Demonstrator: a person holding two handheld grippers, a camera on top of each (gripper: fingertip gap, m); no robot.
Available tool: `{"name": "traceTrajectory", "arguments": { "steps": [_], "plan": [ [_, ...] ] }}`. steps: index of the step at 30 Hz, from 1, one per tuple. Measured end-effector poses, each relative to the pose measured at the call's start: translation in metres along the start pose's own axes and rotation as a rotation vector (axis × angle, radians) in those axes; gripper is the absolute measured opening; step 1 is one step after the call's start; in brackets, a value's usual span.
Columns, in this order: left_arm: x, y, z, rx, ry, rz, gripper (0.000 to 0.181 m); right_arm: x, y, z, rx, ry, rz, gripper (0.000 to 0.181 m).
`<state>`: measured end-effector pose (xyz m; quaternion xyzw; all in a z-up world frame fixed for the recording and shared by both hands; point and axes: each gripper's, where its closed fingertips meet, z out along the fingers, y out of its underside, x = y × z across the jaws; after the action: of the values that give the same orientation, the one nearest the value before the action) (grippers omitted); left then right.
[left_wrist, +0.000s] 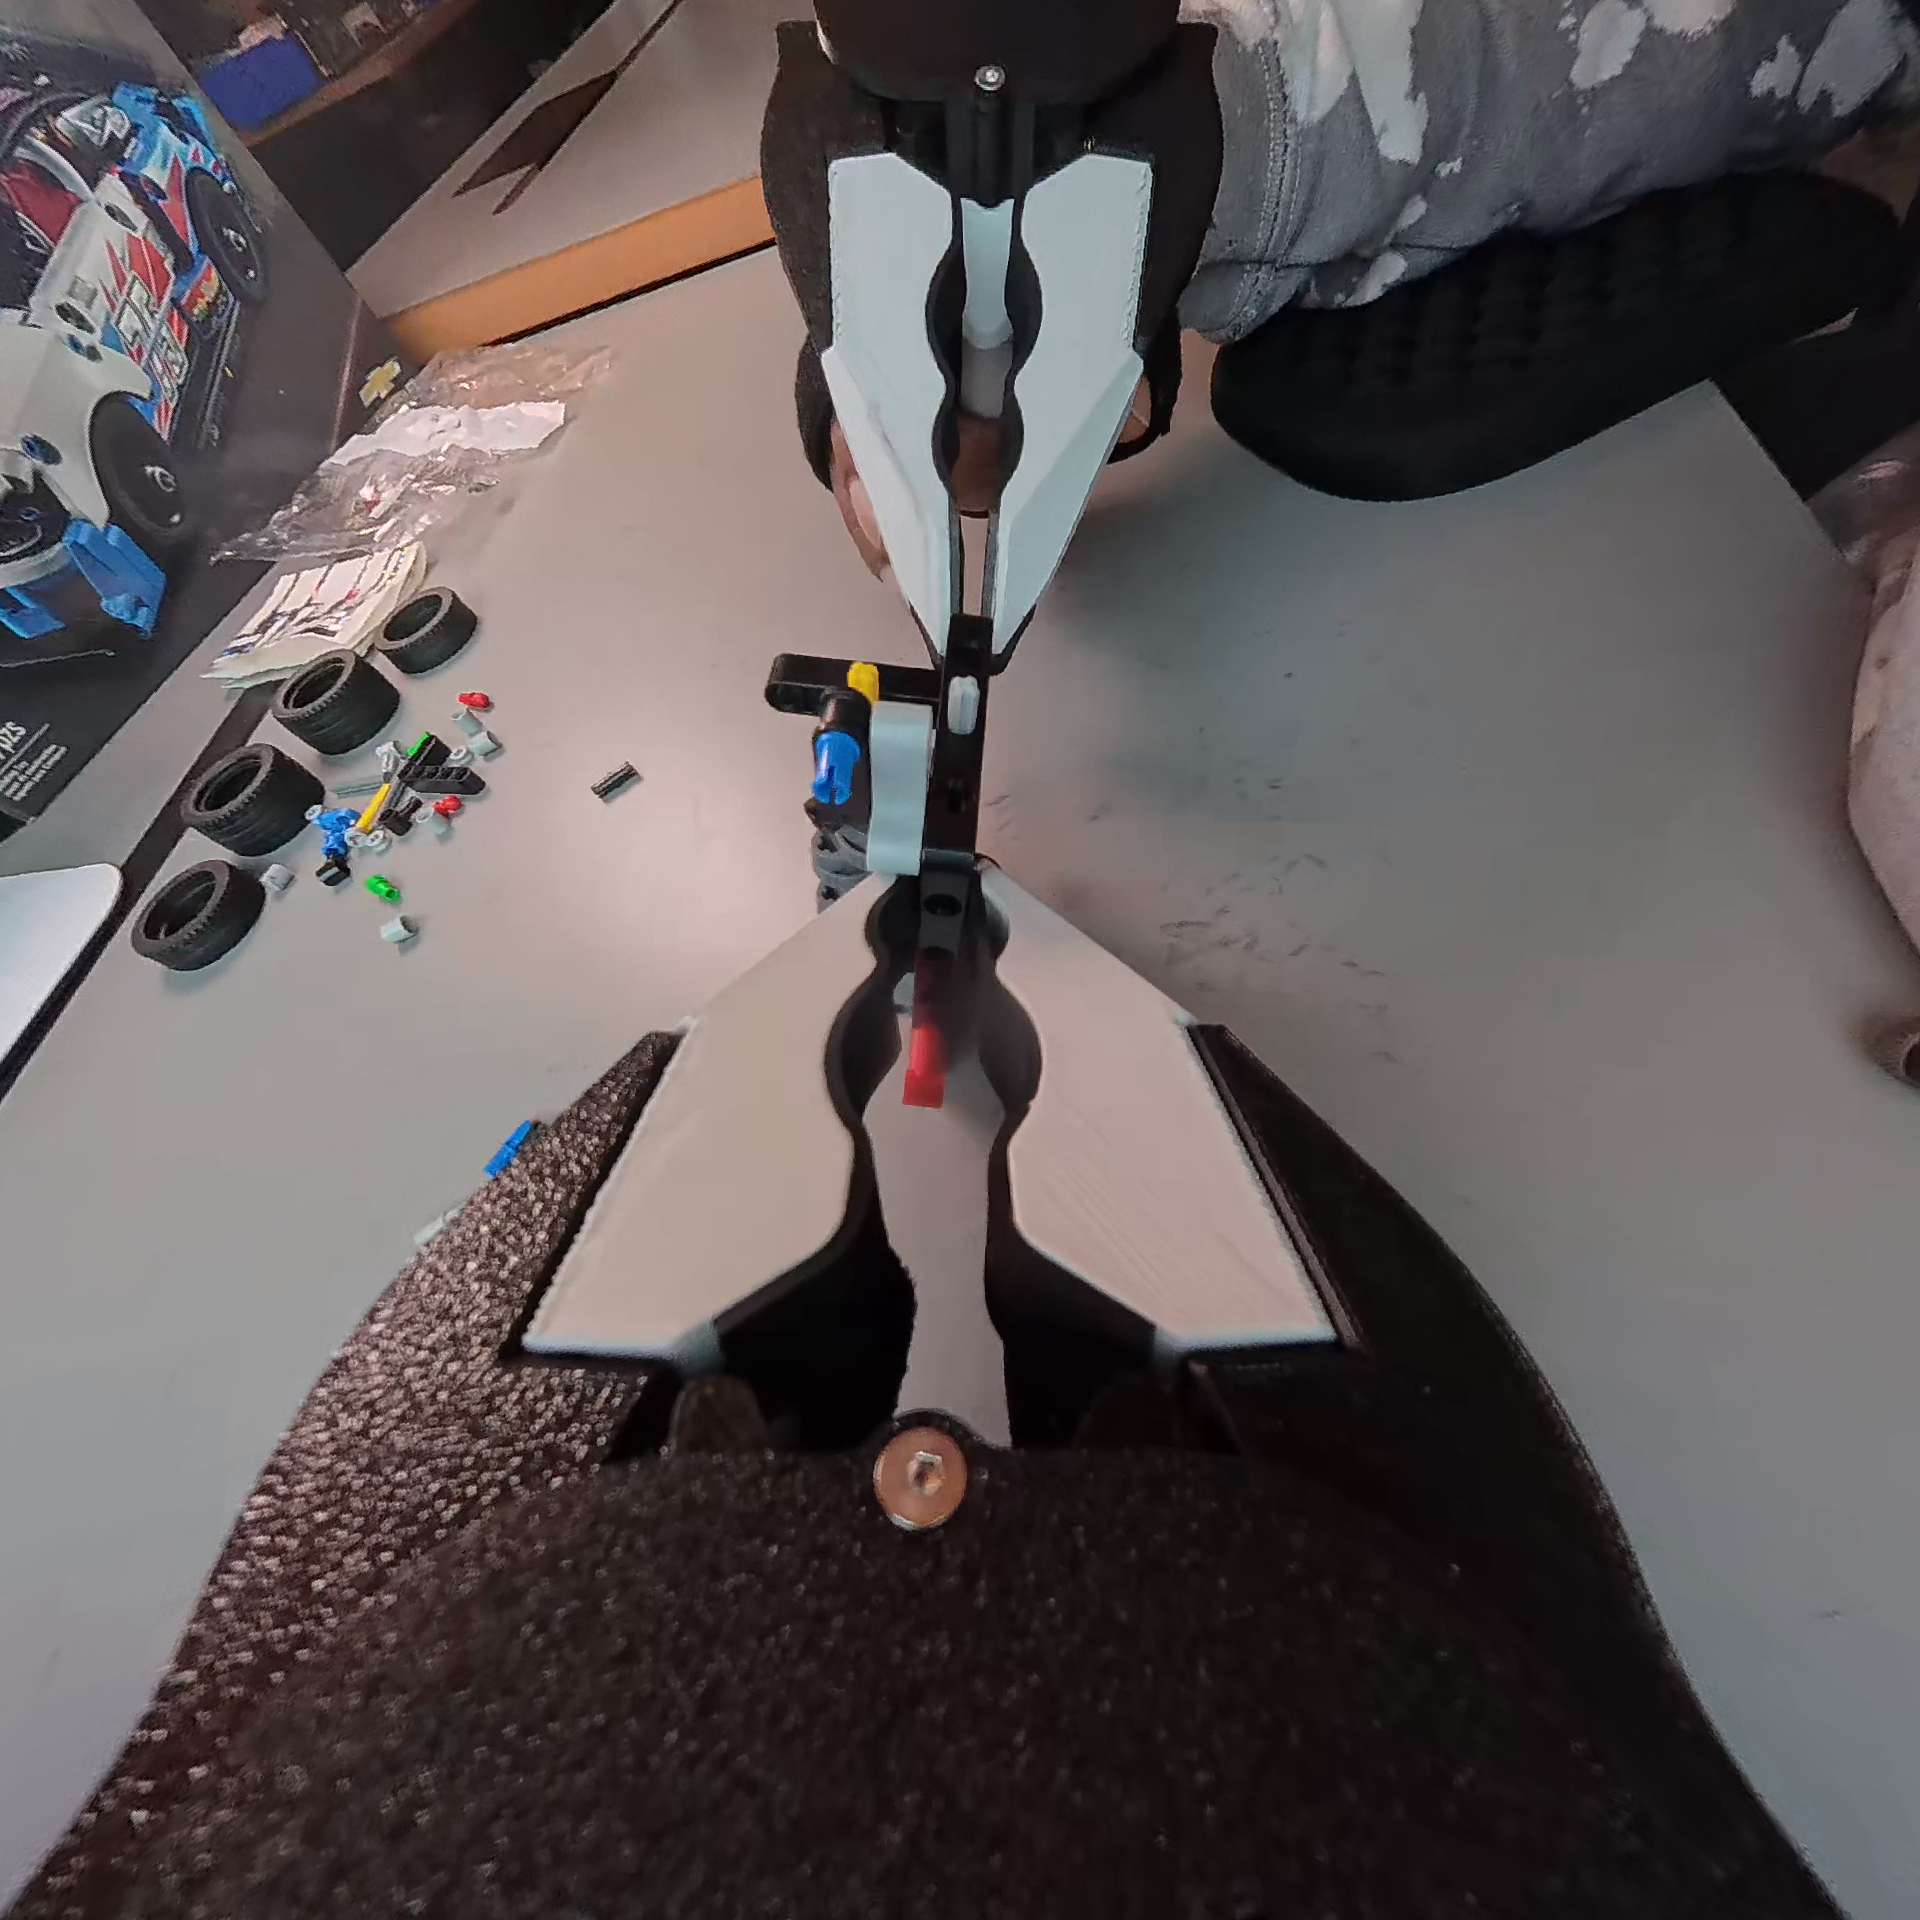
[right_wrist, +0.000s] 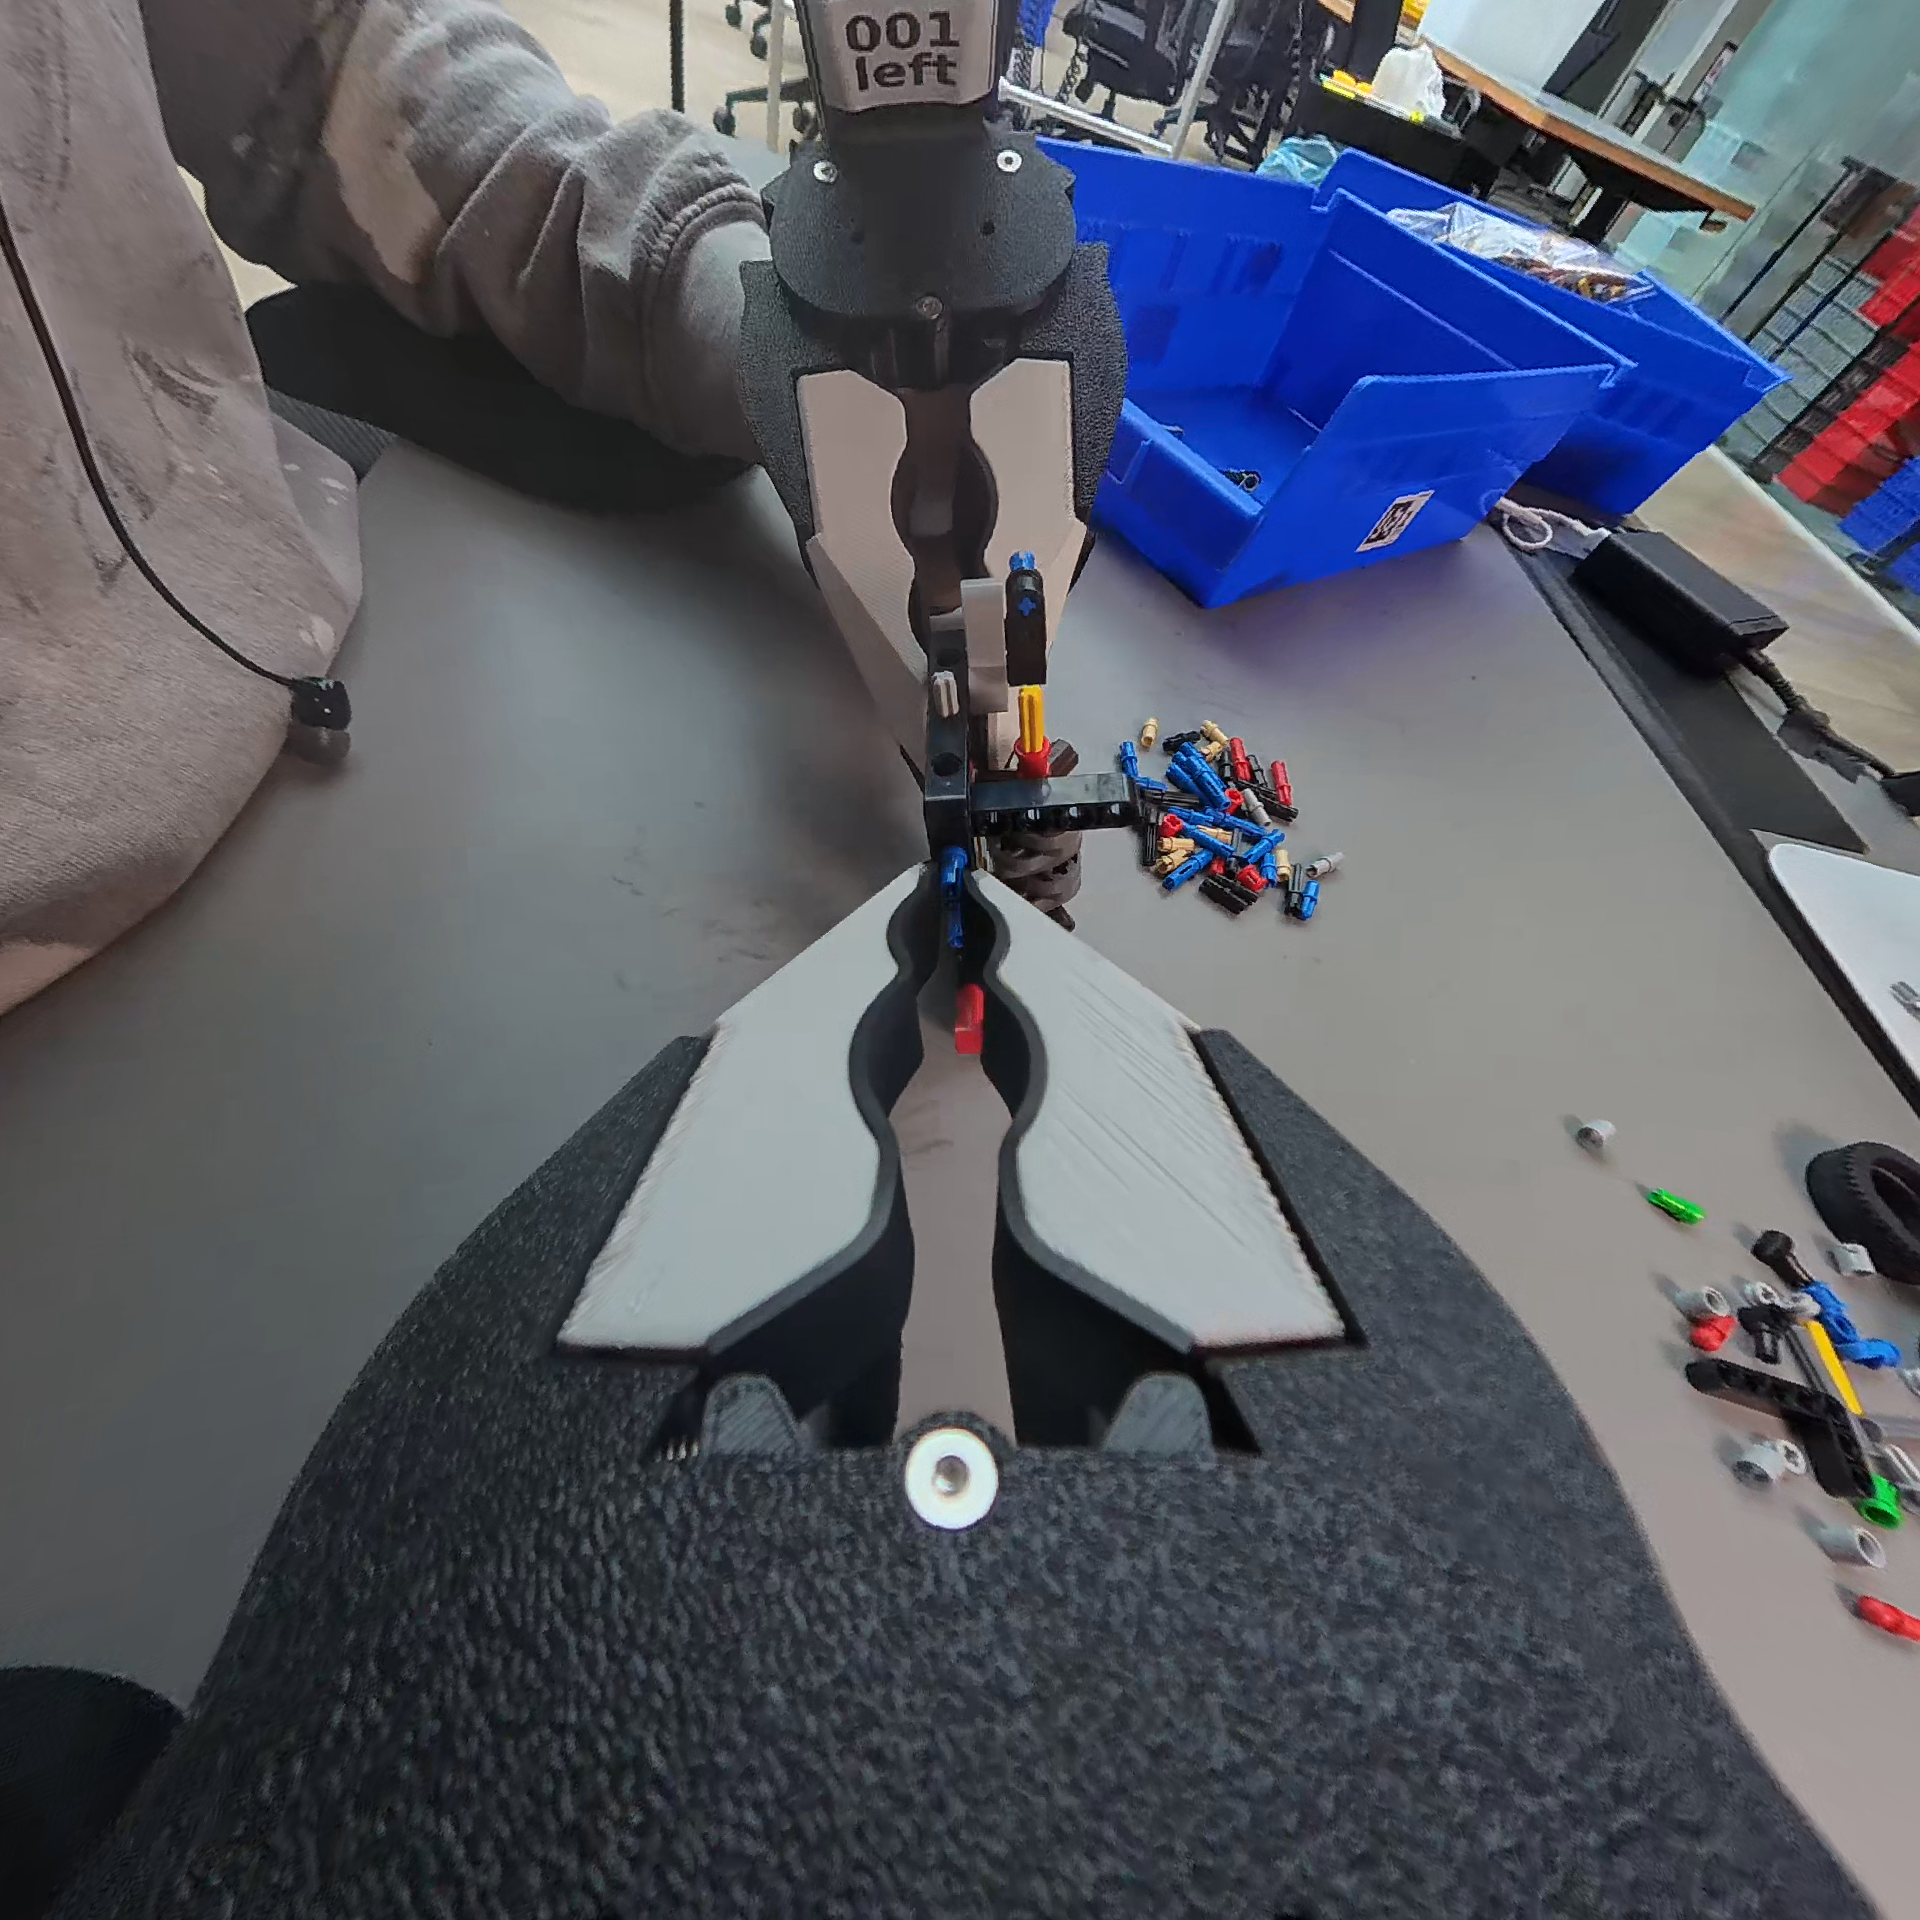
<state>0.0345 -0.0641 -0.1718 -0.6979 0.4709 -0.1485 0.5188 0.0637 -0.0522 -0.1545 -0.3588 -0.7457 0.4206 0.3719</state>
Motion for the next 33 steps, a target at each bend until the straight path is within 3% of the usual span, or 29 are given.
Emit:
{"name": "traceTrajectory", "arguments": {
  "steps": [5,8,10,17,22,27,33],
  "plan": [
    [0.004,-0.003,0.001,0.018,0.037,-0.045,0.010,-0.002,-0.001,-0.005,0.016,-0.033,0.064,0.003],
    [-0.019,0.012,-0.017,-0.001,-0.040,-0.127,0.008,0.022,0.001,-0.039,0.072,0.060,0.142,0.003],
    [-0.025,0.016,-0.025,0.014,-0.058,-0.188,0.006,0.023,0.010,-0.046,0.047,0.089,0.150,0.003],
    [-0.012,0.006,-0.001,-0.031,-0.069,0.020,0.008,0.030,-0.003,-0.043,0.078,0.150,0.109,0.003],
    [0.014,0.020,0.012,-0.132,-0.019,0.195,0.019,0.031,0.009,-0.032,-0.008,0.189,0.079,0.004],
    [0.017,0.024,0.012,-0.156,-0.016,0.230,0.021,0.040,0.019,-0.020,-0.055,0.212,0.093,0.004],
    [0.019,0.026,0.014,-0.169,-0.027,0.265,0.021,0.085,0.014,0.033,-0.125,0.208,0.046,0.004]
  ]
}}
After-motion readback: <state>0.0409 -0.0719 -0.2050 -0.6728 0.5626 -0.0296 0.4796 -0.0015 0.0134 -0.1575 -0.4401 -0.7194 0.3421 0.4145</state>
